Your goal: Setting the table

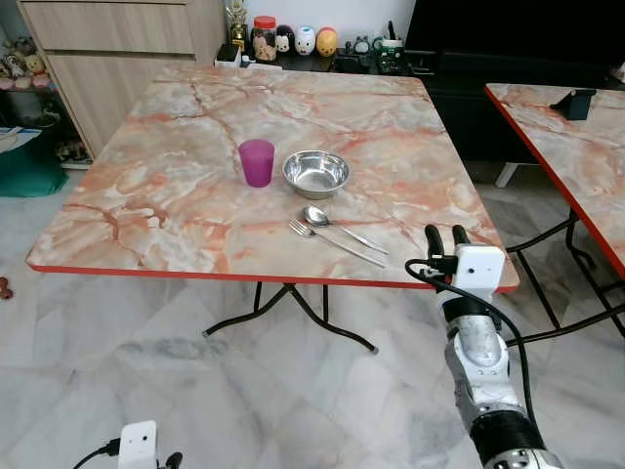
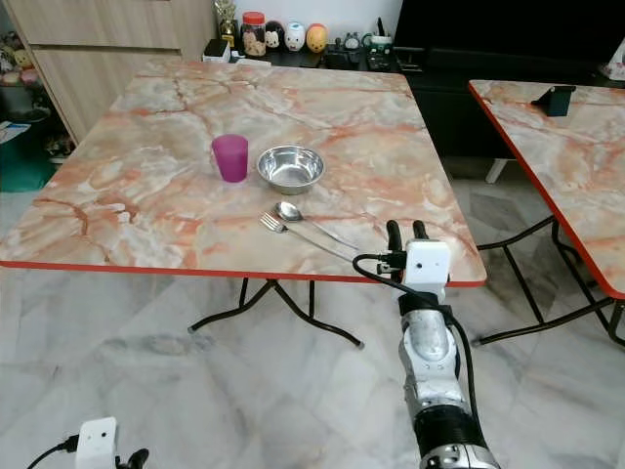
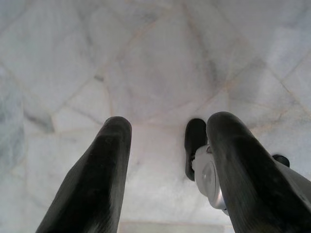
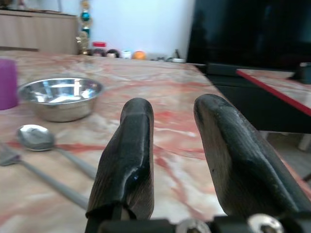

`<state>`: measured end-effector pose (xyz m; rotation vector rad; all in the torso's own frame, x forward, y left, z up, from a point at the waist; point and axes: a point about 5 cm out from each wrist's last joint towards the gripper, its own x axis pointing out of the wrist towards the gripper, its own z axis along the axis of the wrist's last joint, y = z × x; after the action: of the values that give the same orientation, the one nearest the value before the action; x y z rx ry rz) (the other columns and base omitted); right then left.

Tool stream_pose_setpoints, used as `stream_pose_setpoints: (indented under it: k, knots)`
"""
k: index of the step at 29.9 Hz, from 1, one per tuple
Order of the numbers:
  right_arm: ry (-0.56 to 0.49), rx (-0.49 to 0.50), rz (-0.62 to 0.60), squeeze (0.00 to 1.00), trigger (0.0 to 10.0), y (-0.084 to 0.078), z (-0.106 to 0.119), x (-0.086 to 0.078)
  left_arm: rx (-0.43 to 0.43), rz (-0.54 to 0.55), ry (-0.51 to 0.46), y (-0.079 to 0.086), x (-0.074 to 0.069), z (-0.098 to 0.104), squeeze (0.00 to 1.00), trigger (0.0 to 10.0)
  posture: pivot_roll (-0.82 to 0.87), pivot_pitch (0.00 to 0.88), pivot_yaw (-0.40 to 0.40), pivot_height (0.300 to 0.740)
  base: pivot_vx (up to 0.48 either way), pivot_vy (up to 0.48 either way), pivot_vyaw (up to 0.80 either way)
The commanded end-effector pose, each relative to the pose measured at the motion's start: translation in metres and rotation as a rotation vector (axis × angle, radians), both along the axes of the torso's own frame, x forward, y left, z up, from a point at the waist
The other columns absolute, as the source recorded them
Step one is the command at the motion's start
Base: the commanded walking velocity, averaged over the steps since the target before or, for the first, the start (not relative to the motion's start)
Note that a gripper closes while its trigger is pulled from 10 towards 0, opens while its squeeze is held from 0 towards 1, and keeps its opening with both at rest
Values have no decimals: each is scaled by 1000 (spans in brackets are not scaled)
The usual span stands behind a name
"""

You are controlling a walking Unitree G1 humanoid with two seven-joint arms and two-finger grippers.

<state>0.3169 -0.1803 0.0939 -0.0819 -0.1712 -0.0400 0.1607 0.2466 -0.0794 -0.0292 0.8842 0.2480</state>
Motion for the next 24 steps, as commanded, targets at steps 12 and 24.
stream_pose_setpoints:
  k: [12, 24]
  knots:
    - [1, 41, 79, 0, 10000, 10, 5, 1, -9, 14, 54, 0, -14, -6, 0, 10000, 18, 0, -55, 740, 259, 0, 73]
    - [3, 35, 122, 0, 10000, 18, 7, 0, -18, 25, 44, -1, -12, -6, 0, 10000, 18, 0, -60, 740, 294, 0, 0]
